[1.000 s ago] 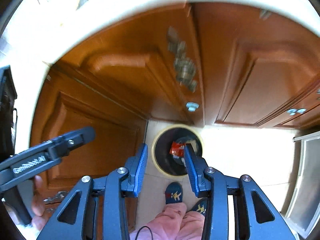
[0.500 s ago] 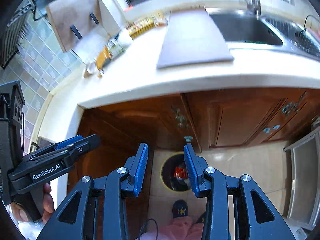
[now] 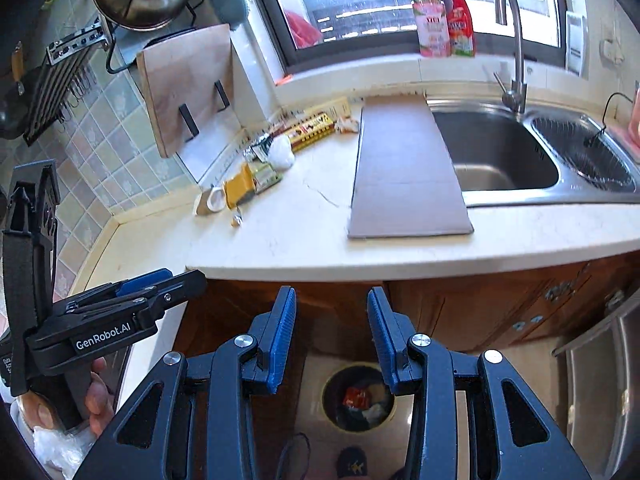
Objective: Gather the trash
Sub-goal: 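Raise both open tools back up toward the counter, then grasp the yellow snack bag with the right tool while the left tool grasps the brown paper cup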
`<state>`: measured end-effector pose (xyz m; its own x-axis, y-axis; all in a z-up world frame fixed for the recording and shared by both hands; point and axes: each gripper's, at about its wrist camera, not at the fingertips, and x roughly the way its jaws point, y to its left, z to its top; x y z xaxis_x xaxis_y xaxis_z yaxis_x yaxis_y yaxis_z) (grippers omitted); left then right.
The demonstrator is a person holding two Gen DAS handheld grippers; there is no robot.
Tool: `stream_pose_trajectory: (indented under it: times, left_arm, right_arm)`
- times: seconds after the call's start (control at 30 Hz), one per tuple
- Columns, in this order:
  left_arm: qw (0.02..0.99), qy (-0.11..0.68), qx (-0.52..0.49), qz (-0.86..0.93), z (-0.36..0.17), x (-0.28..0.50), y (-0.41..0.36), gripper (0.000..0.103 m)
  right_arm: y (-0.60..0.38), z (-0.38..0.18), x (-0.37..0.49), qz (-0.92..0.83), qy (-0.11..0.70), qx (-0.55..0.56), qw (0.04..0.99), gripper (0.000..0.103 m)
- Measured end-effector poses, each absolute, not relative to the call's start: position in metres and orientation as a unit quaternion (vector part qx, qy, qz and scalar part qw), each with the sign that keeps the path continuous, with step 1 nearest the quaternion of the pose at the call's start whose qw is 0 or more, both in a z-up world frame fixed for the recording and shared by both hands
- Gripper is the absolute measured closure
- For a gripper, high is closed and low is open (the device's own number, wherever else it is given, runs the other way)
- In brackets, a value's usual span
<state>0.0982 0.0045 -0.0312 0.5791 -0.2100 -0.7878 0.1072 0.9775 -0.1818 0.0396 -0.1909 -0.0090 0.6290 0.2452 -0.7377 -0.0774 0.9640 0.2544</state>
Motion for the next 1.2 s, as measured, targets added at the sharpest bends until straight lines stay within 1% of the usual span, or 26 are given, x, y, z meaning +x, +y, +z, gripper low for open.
stream_pose_trajectory:
  times: [0.23,0.53,0.63,0.87,1.1,1.17,1.2]
  left_arm:
    - [0.898,0.425,-0.065,-0.093,-0.021,0.108,0.025,0.049]
    - [0.891,0.444,-0.079,-0.052,-0.046,0.137,0.054,0.049]
    - [0.881,0.459,-0.111,-0.033,-0.058,0.158,0.070,0.049]
    - [0.867,0.466,-0.171,0.052,-0.074,0.218,0.102,0.049]
    - [0.846,0.466,-0.218,0.142,-0.085,0.267,0.138,0.049]
    - [0.837,0.467,-0.233,0.161,-0.090,0.273,0.149,0.049]
    - [0.834,0.467,-0.238,0.171,-0.092,0.276,0.154,0.049]
  right_arm:
    - [-0.175,0.009,0.056,0.091,0.403,0.101,0.905,0.065]
    - [-0.158,-0.004,0.111,0.125,0.412,0.097,0.897,0.065]
    - [-0.153,-0.009,0.148,0.145,0.418,0.096,0.892,0.065]
    - [-0.140,-0.023,0.259,0.220,0.433,0.088,0.870,0.064]
    - [-0.093,-0.048,0.363,0.317,0.473,0.054,0.820,0.064]
    - [-0.076,-0.060,0.388,0.341,0.483,0.043,0.805,0.062]
    - [-0.066,-0.066,0.401,0.351,0.489,0.038,0.798,0.057]
